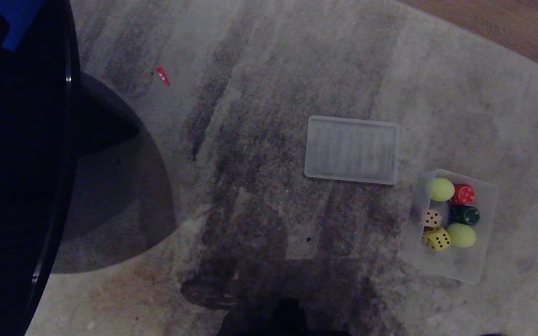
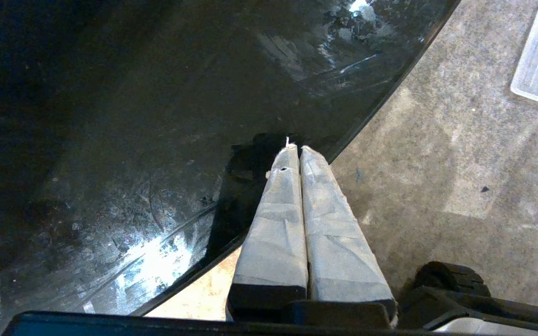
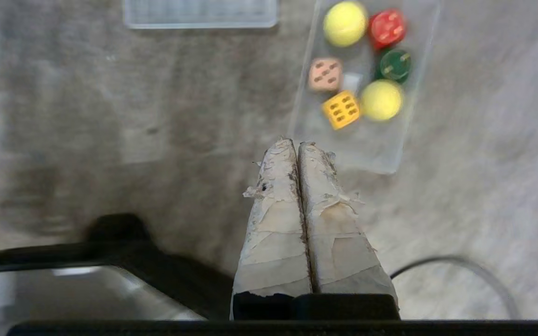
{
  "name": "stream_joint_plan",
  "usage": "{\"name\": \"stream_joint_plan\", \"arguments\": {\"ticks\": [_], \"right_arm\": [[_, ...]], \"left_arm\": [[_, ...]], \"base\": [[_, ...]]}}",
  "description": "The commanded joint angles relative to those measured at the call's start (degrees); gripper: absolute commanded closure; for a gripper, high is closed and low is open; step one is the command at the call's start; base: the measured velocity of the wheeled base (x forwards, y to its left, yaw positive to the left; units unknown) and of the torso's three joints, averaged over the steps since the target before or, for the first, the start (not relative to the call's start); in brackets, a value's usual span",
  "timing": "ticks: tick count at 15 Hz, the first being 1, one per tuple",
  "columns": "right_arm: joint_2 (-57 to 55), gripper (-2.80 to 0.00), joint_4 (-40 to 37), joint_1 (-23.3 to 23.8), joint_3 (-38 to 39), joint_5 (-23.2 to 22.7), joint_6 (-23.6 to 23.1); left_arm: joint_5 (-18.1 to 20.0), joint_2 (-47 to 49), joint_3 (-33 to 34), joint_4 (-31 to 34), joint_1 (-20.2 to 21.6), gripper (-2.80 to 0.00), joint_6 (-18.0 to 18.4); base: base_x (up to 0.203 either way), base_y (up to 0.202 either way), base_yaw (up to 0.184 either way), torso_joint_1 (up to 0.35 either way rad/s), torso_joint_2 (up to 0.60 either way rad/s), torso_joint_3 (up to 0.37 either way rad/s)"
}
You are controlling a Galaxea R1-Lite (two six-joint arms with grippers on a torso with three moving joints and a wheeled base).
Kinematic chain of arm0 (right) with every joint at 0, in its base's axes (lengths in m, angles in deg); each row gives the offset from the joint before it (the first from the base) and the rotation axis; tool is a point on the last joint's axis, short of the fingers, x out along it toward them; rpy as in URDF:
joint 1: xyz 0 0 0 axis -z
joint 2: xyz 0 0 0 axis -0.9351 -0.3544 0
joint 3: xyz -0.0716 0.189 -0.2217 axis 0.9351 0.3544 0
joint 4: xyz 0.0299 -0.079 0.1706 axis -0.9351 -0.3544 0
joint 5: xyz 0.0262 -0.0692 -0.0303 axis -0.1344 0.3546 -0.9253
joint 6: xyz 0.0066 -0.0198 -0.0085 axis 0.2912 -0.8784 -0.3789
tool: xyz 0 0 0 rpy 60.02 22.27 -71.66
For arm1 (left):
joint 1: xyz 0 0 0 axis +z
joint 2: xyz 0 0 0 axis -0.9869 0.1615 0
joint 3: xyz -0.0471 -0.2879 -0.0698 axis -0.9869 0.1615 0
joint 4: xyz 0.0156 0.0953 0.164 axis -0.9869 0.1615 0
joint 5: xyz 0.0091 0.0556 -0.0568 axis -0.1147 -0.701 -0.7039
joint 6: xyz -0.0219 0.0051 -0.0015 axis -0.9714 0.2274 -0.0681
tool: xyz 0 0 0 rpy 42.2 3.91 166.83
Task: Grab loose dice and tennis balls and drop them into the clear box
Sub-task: Close the lid
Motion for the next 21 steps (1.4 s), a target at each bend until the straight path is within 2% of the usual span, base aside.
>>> {"name": "stream_joint_plan", "arguments": {"ticks": [1,4,7,9,13,16,17,19,21], "right_arm": [[-9.80,0.00,-1.87,-0.13,-6.78,-0.13,1.70],[-30.15,0.00,-4.60,-0.36,-17.02,-2.09,5.20],[-50.13,0.00,0.31,-1.02,-21.65,-3.51,6.90],[-65.60,0.00,10.64,-1.72,-23.05,-3.86,7.40],[-95.32,0.00,38.02,-2.92,-25.33,-4.02,7.97],[-107.98,0.00,54.42,-3.93,-32.92,-4.18,10.02],[-109.26,-2.80,56.55,-3.94,-36.05,-4.24,10.37],[-112.00,-2.80,56.84,-3.82,-39.12,-4.29,7.96],[-113.83,-2.80,54.19,-3.77,-39.27,-4.28,0.22]], "left_arm": [[-0.01,0.06,0.00,0.09,0.00,0.00,-0.08],[-0.01,0.06,0.00,0.09,0.00,0.00,-0.08],[-0.01,0.06,0.00,0.09,0.00,0.00,-0.08],[-0.01,-0.02,0.00,0.09,0.00,0.00,-0.08],[-0.01,0.06,0.00,0.09,0.00,0.00,-0.08],[-0.01,0.06,0.00,0.09,0.00,0.00,-0.08],[-0.01,0.06,0.00,0.09,0.00,0.00,-0.08],[-0.01,-0.02,0.00,0.09,0.00,0.00,-0.08],[-0.01,0.06,0.00,0.09,0.00,0.00,-0.08]], "base": [[0.000,0.000,0.000,0.000,0.00,0.000],[0.000,0.000,0.000,0.000,0.00,0.000],[0.000,0.000,0.000,0.000,0.00,0.000],[0.000,0.000,0.000,0.000,0.00,0.000],[0.000,0.000,0.000,0.000,0.00,0.000],[0.000,0.000,0.000,0.000,0.00,0.000],[0.000,0.000,0.000,0.000,0.00,0.000],[0.000,0.000,0.000,0.000,0.00,0.000],[0.000,0.000,0.000,0.000,0.00,0.000]]}}
